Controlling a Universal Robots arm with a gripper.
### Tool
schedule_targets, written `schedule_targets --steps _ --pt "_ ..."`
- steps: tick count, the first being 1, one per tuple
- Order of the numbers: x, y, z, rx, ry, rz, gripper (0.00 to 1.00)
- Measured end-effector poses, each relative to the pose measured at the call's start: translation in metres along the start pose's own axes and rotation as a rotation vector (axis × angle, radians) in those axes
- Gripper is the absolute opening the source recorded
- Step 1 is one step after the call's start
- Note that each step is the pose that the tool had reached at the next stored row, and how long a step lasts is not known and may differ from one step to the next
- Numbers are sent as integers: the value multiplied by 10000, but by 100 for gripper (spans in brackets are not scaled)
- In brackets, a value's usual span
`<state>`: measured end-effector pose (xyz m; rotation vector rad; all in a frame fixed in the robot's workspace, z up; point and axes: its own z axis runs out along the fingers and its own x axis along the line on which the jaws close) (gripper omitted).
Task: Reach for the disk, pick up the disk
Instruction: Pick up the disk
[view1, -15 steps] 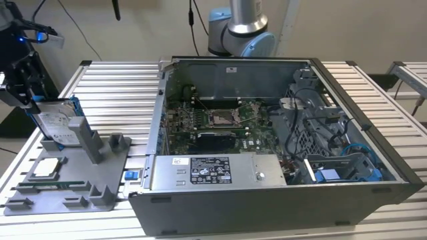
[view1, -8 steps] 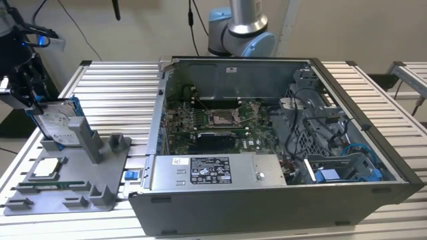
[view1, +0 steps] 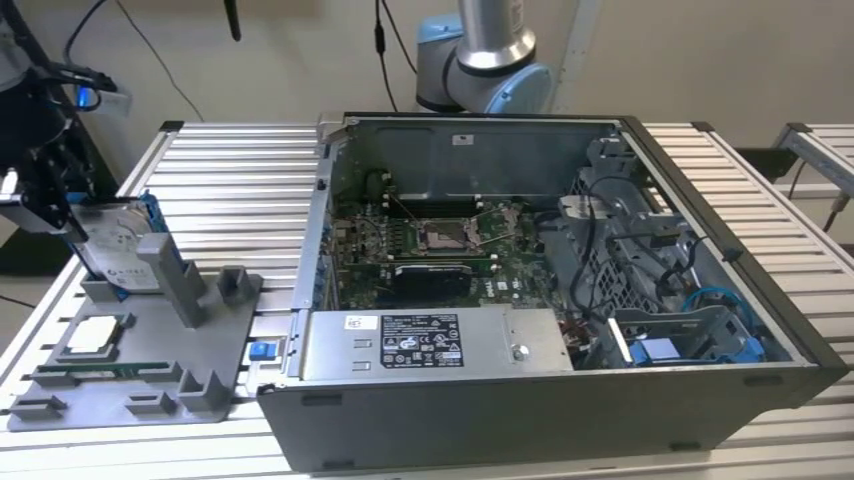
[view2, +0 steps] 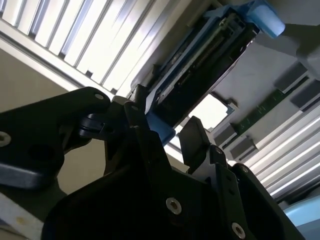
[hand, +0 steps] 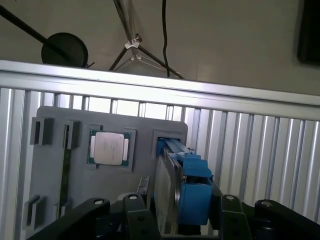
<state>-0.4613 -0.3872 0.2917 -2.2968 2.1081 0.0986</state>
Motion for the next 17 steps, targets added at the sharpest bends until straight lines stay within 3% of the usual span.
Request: schedule_targets --steps 2,13,15,17 --pt "3 -1 33 5 -50 0 100" --pt "12 -4 175 46 -545 -16 100" --pt "14 -5 204 50 -594 -18 100" --pt "15 -5 212 47 -593 -18 100"
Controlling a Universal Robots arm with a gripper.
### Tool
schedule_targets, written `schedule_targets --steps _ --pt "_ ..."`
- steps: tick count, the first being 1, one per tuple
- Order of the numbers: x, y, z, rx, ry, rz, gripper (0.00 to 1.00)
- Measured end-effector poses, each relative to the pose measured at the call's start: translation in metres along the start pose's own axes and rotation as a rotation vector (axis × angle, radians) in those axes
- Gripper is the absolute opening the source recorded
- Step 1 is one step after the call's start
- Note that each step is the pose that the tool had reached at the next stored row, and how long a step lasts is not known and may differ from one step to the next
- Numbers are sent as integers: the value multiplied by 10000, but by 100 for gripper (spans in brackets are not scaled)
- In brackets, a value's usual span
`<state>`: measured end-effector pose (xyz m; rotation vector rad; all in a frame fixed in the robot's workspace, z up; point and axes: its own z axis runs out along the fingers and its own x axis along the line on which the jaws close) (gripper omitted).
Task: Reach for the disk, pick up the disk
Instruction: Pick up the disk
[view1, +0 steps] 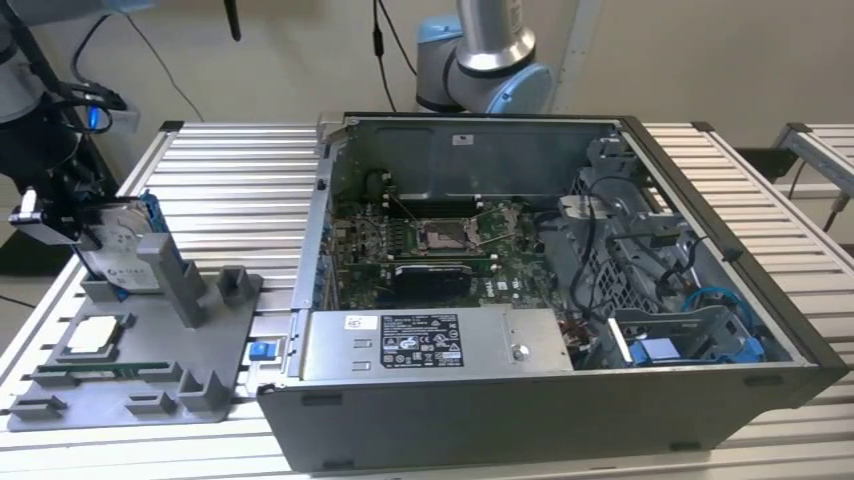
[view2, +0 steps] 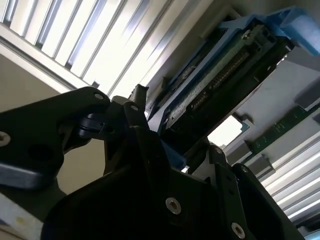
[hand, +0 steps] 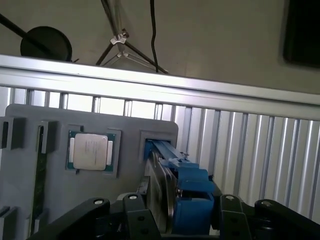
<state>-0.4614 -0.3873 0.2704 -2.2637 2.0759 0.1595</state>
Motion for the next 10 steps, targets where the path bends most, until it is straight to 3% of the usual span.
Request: schedule_targets --steps 10 --pt "7 -2 57 5 -32 -1 100"
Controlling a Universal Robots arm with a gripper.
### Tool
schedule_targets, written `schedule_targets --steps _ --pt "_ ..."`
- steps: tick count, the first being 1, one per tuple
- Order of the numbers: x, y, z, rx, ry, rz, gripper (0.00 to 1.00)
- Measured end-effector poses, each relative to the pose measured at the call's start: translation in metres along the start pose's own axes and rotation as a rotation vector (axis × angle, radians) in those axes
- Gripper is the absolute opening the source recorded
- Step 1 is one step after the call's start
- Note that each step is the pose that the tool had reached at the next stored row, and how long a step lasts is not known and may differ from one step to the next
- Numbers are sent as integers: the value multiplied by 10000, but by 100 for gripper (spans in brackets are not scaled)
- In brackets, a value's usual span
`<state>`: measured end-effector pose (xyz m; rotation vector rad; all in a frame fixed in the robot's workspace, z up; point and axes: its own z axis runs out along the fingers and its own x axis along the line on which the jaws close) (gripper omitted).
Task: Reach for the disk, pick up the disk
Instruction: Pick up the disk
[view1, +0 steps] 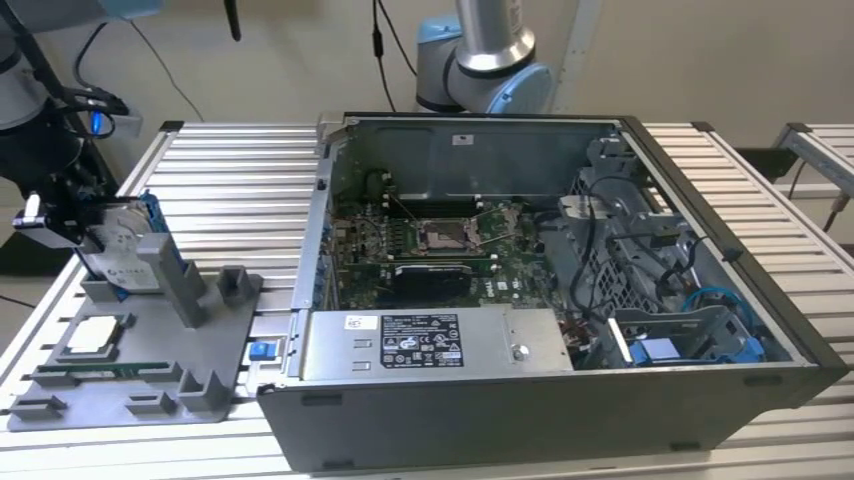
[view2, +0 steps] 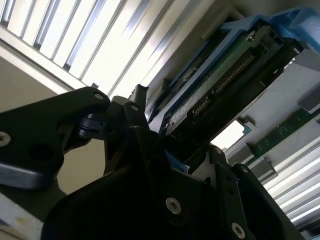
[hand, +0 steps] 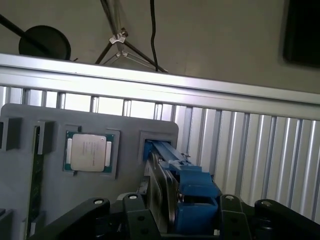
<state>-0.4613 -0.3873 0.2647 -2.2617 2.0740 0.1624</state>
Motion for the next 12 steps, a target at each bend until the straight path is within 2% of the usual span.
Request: schedule_targets --steps 12 --pt "0 0 1 0 0 0 100"
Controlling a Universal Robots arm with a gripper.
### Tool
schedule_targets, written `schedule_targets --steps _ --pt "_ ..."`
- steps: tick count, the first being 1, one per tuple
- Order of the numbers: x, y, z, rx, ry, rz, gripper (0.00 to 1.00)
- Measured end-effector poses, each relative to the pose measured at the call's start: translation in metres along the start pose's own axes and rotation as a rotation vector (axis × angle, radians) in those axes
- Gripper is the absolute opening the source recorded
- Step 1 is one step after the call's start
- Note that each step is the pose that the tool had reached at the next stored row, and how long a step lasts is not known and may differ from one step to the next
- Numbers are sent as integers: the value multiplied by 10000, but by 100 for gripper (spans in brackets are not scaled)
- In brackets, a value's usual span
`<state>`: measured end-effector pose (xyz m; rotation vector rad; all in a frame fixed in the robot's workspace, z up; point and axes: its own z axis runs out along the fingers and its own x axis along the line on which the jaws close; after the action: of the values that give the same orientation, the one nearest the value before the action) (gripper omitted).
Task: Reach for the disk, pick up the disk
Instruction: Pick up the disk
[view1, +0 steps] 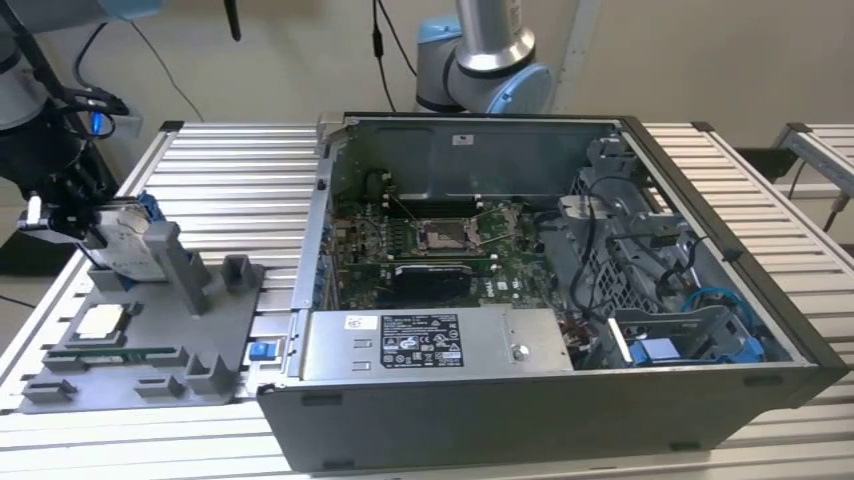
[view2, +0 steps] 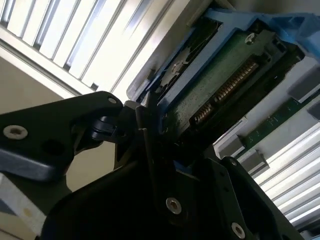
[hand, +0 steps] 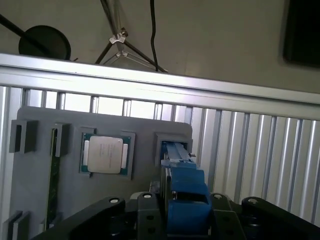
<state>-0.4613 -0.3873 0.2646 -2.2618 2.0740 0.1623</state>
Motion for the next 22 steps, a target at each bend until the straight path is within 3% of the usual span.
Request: schedule_targets --steps 19,20,21,22 --pt "1 0 2 1 6 0 100" --pt "1 0 2 2 -24 -2 100" --pt "1 0 3 10 -92 -4 0" --pt "1 0 2 10 -97 -3 0"
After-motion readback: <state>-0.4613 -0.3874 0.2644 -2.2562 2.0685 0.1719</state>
